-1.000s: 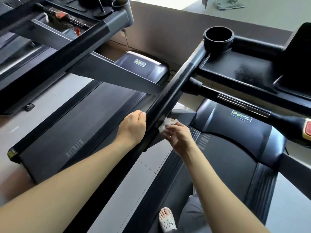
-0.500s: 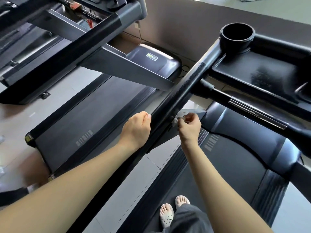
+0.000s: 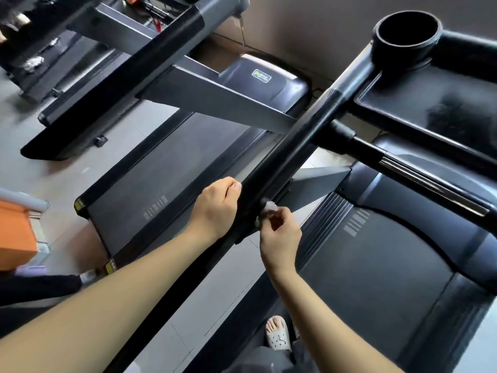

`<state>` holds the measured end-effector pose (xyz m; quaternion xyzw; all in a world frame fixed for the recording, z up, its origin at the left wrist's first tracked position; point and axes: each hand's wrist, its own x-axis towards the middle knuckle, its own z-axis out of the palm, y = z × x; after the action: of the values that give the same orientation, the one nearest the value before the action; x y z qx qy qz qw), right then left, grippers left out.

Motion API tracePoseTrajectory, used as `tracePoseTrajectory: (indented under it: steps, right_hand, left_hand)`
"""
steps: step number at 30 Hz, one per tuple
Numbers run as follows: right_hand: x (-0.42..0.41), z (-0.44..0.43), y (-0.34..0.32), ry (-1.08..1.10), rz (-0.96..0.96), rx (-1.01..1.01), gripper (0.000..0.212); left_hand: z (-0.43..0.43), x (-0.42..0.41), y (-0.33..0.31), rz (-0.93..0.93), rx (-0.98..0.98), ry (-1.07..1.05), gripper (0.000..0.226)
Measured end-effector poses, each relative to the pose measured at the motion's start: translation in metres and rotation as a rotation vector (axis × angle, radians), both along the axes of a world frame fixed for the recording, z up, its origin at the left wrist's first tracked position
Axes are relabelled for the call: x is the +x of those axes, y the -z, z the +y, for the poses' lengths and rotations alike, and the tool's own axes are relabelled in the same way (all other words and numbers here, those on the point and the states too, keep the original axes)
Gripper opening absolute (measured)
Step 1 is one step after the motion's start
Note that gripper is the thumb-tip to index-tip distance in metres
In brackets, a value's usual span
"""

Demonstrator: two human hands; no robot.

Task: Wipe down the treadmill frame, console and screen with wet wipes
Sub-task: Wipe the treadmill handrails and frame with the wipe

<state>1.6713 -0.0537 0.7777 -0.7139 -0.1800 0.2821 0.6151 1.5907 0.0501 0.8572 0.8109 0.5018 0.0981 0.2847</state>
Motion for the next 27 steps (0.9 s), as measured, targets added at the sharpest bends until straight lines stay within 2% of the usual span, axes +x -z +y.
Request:
tracePoseTrajectory:
  steps: [4,7,13,16,20,22,25,27]
  right_hand:
    - [0.051,0.027,-0.003,0.157,0.049,0.008,0.018]
    - [0.060,0.031,-0.005,0.188,0.069,0.007,0.020]
    - [0.001,0.002,0.014,-0.048,0.181,-0.011,0.021]
    - [0.028,0.016,0.014,0.008,0.143,-0.022,0.018]
    - [0.061,0.031,0.001,0.145,0.036,-0.061,0.032]
    - [0.039,0.023,-0.002,0.111,0.022,-0.066,0.029]
    - [0.000,0.002,0.005,-0.051,0.095,-0.029,0.023]
    - [0.004,0.003,0.011,-0.085,0.101,-0.041,0.022]
  left_hand:
    - [0.000,0.000,-0.001,-0.001,0.005,-0.017,0.035]
    - [-0.002,0.001,-0.003,0.010,0.008,-0.022,0.033]
    - [-0.002,0.001,-0.003,-0.006,0.008,-0.027,0.029]
    - [-0.001,0.001,-0.003,-0.016,-0.010,-0.040,0.028]
    - [-0.001,0.000,-0.003,-0.062,-0.029,-0.080,0.027]
    - [0.001,-0.001,-0.003,-0.105,-0.051,-0.103,0.030]
    - [0.001,-0.003,-0.006,-0.167,-0.080,-0.139,0.033]
    - [0.001,-0.010,-0.009,-0.156,-0.081,-0.135,0.032]
